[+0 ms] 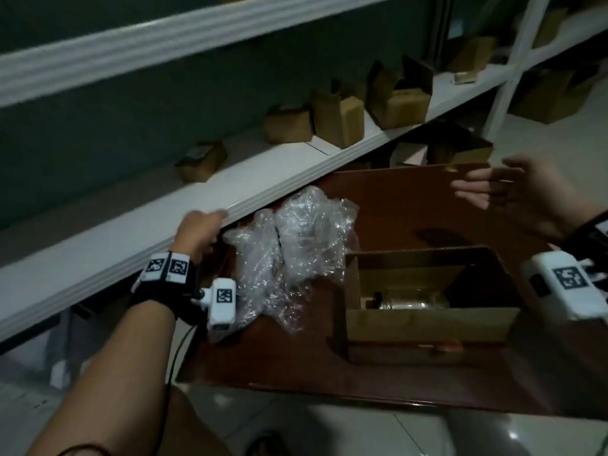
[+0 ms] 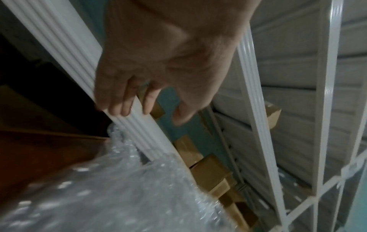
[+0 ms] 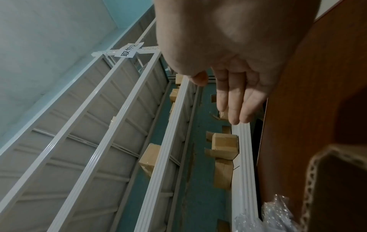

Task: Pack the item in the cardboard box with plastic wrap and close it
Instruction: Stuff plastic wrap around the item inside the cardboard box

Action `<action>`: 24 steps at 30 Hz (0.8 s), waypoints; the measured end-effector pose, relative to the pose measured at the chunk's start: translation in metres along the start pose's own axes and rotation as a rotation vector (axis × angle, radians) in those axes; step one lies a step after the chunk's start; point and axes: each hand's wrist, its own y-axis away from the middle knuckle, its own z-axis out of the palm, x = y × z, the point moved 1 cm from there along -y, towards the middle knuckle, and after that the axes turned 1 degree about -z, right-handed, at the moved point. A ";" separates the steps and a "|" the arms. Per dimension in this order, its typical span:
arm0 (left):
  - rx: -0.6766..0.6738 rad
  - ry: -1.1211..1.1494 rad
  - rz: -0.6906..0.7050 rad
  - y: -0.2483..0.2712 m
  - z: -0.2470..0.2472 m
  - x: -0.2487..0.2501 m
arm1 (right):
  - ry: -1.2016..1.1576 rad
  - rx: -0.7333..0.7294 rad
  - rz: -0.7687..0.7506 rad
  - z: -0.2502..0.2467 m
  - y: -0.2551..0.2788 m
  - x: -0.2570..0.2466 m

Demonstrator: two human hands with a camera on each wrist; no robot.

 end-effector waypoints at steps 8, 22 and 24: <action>-0.497 -0.251 -0.200 0.028 0.024 -0.005 | 0.069 0.081 0.044 0.015 0.007 -0.004; -0.457 -0.384 0.005 0.055 0.055 0.025 | 0.209 0.046 0.012 0.032 0.018 0.011; -0.382 -0.426 0.057 0.056 0.055 0.029 | 0.211 0.044 0.015 0.034 0.019 0.013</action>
